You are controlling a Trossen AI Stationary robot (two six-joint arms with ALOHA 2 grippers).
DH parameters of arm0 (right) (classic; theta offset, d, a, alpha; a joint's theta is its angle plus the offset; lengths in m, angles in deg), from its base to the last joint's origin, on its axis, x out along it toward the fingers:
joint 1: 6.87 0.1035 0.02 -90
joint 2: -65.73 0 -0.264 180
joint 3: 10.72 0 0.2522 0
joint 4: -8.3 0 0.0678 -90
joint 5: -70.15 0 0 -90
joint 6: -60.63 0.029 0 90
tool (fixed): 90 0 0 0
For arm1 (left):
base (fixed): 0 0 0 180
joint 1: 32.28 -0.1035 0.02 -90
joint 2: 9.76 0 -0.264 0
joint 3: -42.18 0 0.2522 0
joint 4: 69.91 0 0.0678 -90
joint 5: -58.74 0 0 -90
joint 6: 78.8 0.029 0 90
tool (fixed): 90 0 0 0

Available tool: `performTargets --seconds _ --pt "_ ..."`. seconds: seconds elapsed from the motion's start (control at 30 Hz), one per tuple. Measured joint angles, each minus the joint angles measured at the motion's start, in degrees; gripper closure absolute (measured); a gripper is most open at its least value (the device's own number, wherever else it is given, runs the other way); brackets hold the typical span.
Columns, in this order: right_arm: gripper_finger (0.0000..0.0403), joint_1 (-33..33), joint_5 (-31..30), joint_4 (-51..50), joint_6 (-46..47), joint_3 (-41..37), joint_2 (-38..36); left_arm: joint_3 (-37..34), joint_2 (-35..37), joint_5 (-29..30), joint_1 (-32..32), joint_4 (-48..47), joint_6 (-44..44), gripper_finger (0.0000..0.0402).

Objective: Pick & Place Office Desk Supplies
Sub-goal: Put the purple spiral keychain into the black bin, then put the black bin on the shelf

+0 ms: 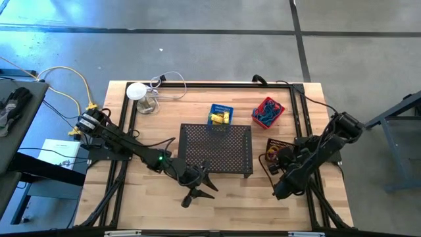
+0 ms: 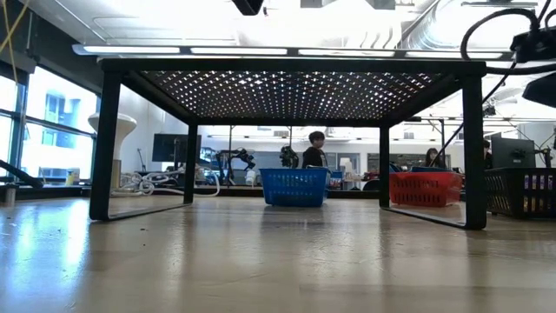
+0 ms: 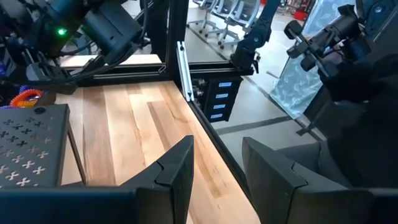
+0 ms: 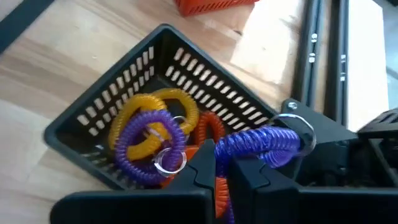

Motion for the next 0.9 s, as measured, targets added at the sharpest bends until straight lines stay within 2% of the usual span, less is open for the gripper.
performTargets --seconds 0.2,0.3,0.63,0.77,0.9 --pt "0.0393 -0.78 0.1 1.2 -1.78 0.0 0.0 0.0 0.0 -0.45 0.0 -1.86 0.0 0.027" --pt "0.0376 -0.77 0.21 1.2 -3.88 0.0 0.0 0.0 0.0 -0.43 0.0 -2.41 0.0 0.027" --pt "0.0243 -0.75 2.84 1.16 -7.22 0.02 0.0 0.0 0.0 -0.39 0.0 -2.42 0.0 0.027" --pt "0.0204 -0.79 5.97 -0.21 -15.17 1.53 0.0 0.0 0.0 -0.39 -0.11 -2.4 0.0 0.027" --pt "0.0191 -0.77 6.88 -0.12 -27.27 4.11 0.0 0.0 0.0 -0.39 -0.51 -2.42 0.0 0.027"
